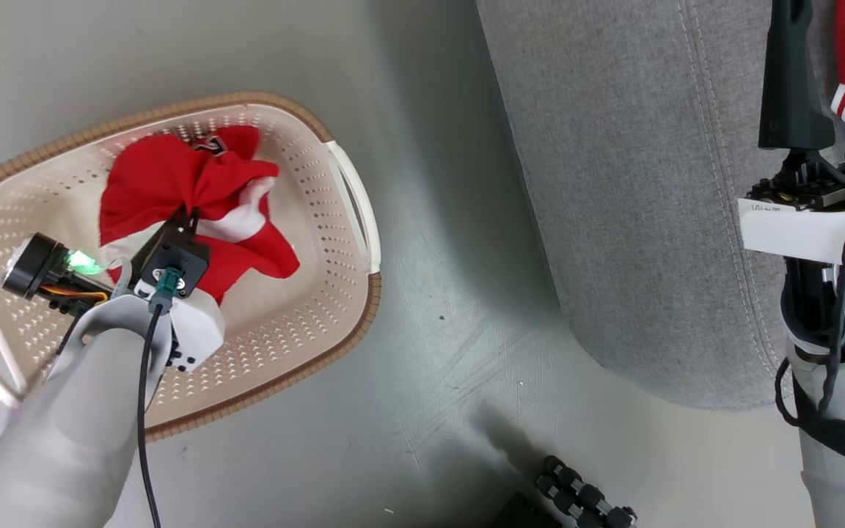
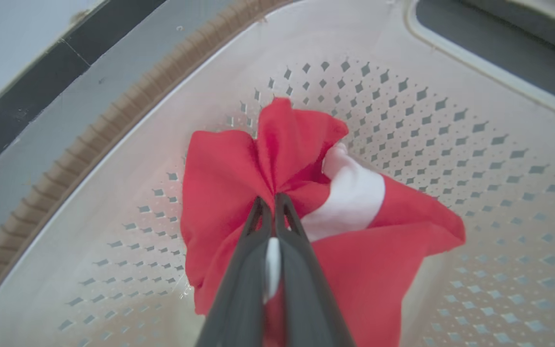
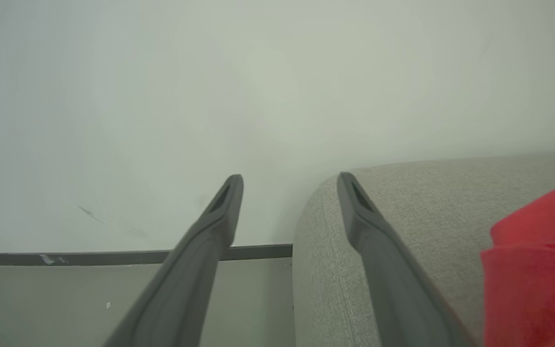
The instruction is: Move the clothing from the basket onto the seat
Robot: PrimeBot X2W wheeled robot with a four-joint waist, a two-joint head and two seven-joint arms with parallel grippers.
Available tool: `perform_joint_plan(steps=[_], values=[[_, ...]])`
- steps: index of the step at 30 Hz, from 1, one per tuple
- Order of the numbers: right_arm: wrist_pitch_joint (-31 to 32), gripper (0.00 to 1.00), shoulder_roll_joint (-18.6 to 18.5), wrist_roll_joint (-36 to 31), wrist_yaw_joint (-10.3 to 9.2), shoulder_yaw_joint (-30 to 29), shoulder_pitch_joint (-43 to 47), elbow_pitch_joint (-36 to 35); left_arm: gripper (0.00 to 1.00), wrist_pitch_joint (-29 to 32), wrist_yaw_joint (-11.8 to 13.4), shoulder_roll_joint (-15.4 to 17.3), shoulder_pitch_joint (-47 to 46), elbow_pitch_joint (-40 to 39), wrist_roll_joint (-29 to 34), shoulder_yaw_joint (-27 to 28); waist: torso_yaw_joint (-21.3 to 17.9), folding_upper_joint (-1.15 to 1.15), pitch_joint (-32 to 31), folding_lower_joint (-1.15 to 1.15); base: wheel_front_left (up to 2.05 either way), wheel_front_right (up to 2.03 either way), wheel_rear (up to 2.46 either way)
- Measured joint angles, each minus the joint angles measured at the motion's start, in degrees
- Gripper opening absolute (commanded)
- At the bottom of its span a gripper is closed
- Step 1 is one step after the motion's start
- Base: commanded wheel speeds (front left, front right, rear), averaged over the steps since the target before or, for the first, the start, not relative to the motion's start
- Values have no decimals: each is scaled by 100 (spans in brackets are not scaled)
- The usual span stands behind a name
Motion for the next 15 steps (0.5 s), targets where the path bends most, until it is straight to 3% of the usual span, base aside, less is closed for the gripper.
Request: perform_joint_plan(steps=[15], values=[[0, 100, -7, -371, 0, 20, 26, 270, 0, -237, 51, -321, 446, -1305, -791, 539, 399, 0, -702, 0, 0, 0, 0]])
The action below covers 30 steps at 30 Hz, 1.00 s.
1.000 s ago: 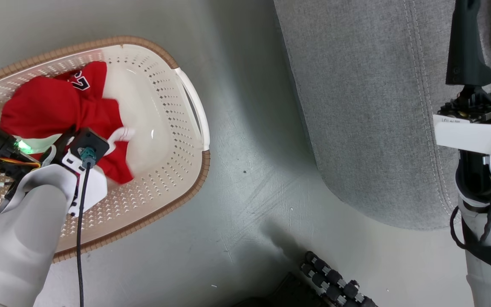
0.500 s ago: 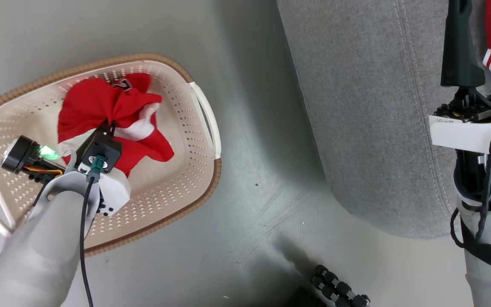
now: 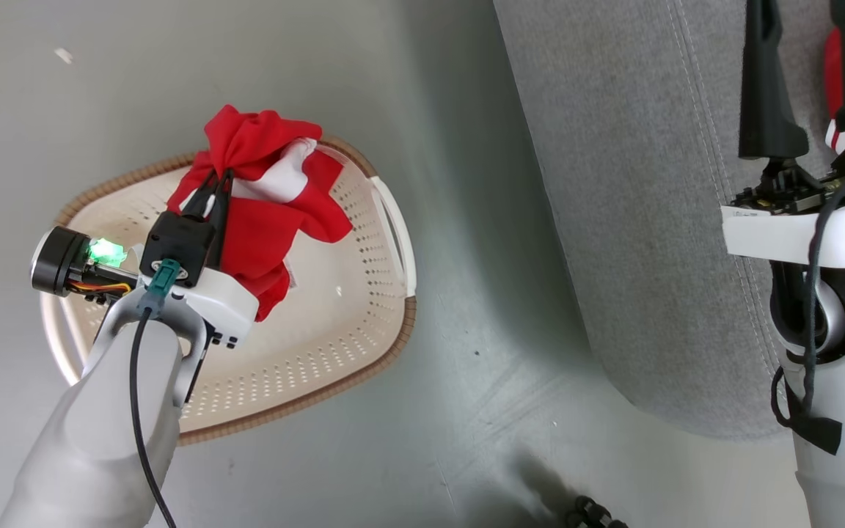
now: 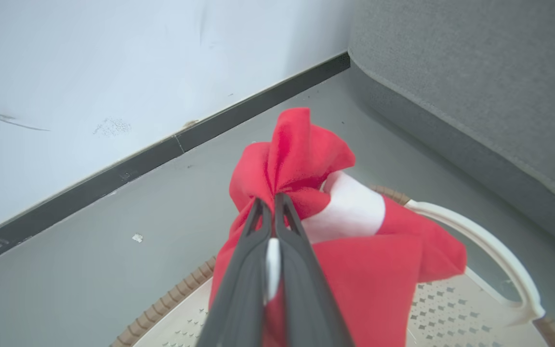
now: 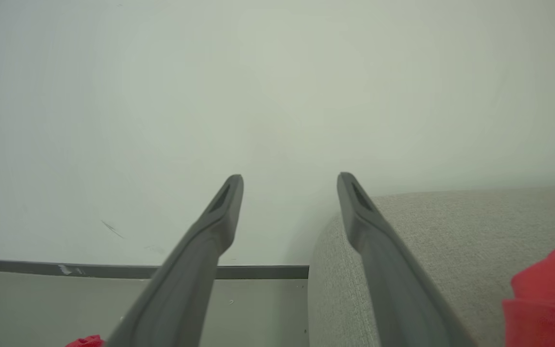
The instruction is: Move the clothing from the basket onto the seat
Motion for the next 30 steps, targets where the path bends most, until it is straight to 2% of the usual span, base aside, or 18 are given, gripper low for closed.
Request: perform_joint_plan(steps=[13, 30], values=[[0, 100, -8, -379, 0, 37, 250, 388, 0, -8, 47, -74, 530, -1156, -595, 525, 400, 0, -719, 0, 0, 0, 0], [0, 100, -18, -800, 0, 261, 824, 933, 0, -9, 34, 71, 1407, -2148, -734, 683, 925, 0, -1808, 0, 0, 0, 0]])
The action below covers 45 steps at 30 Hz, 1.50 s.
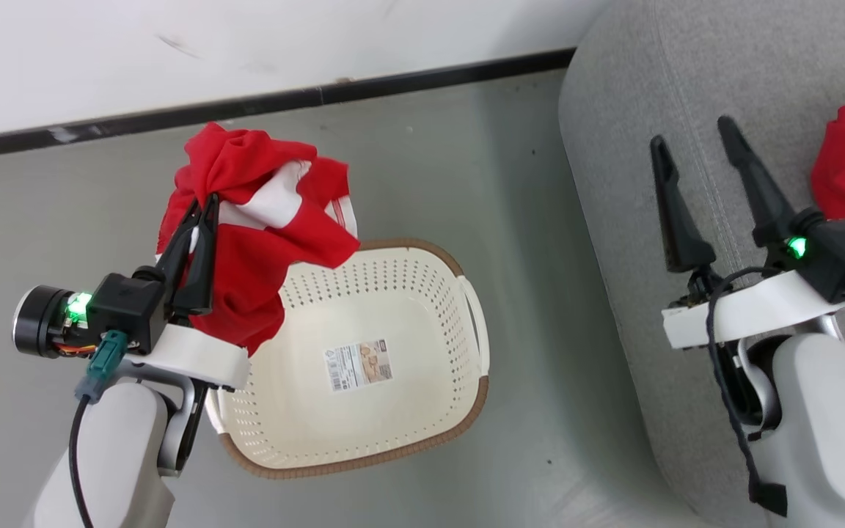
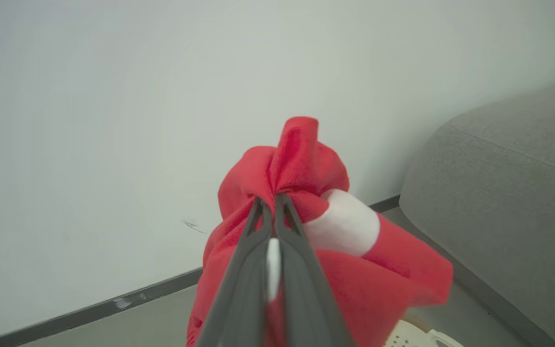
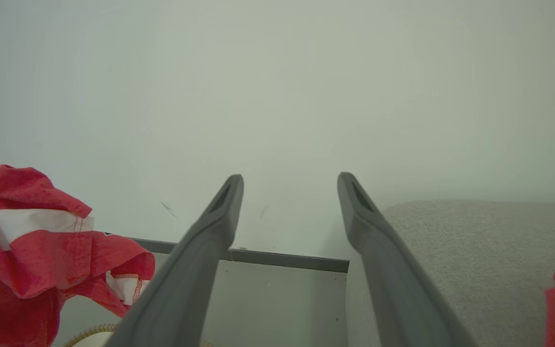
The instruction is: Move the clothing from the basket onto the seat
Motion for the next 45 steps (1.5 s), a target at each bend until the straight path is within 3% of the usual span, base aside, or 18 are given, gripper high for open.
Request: perform_joint_plan(steps=[11, 19, 32, 40, 45], values=[[0, 100, -16, -288, 0, 328, 498, 350, 0, 156, -237, 304, 431, -479, -99, -86, 332, 0, -789, 0, 0, 0, 0], [0, 100, -162, -339, 0, 621, 914, 534, 0, 474, -449, 301, 634, -822, -167, -336, 476, 0, -1287, 0, 0, 0, 0], [0, 100, -691, -449, 0, 1762, 1055, 890, 0, 994, -853, 257, 687, -1405, -201, -926, 603, 0, -1930, 0, 0, 0, 0], [0, 100, -808, -264, 0, 2882, 1058, 1172, 0, 1294, -903, 121, 686, -1664, -210, -1216, 655, 0, -2211, 0, 0, 0, 0], [1, 100, -848, -141, 0, 3228, 1054, 1378, 0, 1430, -944, 68, 686, -1811, -258, -1350, 677, 0, -2317, 0, 0, 0, 0]])
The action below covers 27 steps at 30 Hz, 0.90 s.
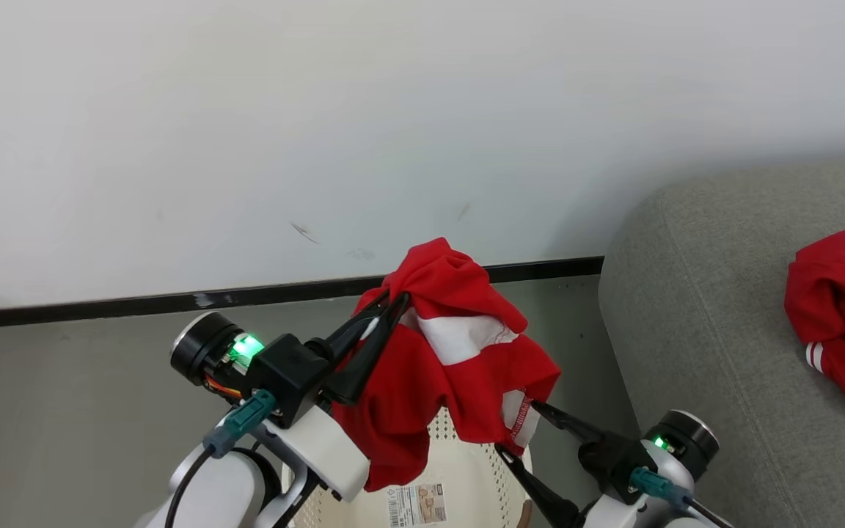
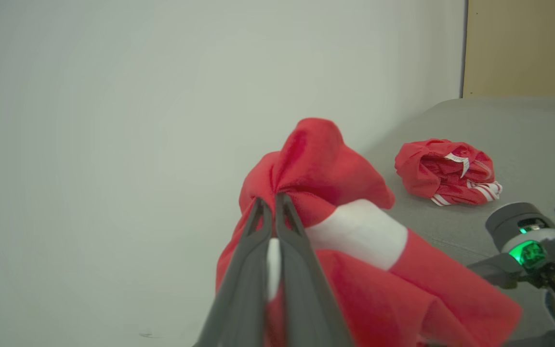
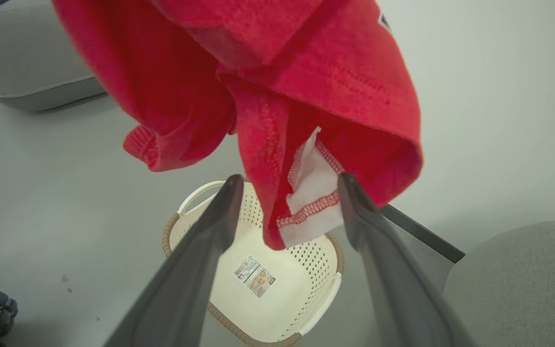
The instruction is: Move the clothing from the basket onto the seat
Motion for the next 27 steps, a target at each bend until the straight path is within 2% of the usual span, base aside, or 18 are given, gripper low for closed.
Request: perform_joint_plan(steps=[6, 13, 14, 15, 20, 27], values=[[0, 100, 24, 214, 0, 369, -72, 311, 0, 245, -7, -100, -3, -233, -3, -170, 61, 0, -100, 0, 0, 0, 0], [0, 100, 259, 296, 0, 553, -596, 630, 0, 452, -10, -169, -5, -426, -75, -244, 177, 0, -132, 0, 0, 0, 0], [0, 75, 296, 326, 0, 557, -634, 658, 0, 456, -10, -178, -5, -444, -111, -246, 194, 0, -133, 0, 0, 0, 0], [0, 44, 335, 338, 0, 576, -664, 704, 0, 494, -9, -187, -5, -466, -155, -246, 212, 0, -132, 0, 0, 0, 0], [0, 1, 390, 441, 0, 726, -725, 805, 0, 571, 8, -250, -2, -514, -260, -218, 292, 0, -119, 0, 0, 0, 0], [0, 0, 326, 583, 0, 734, -737, 619, 0, 579, 158, -216, 70, -487, -361, 87, 285, 0, -75, 0, 0, 0, 0]])
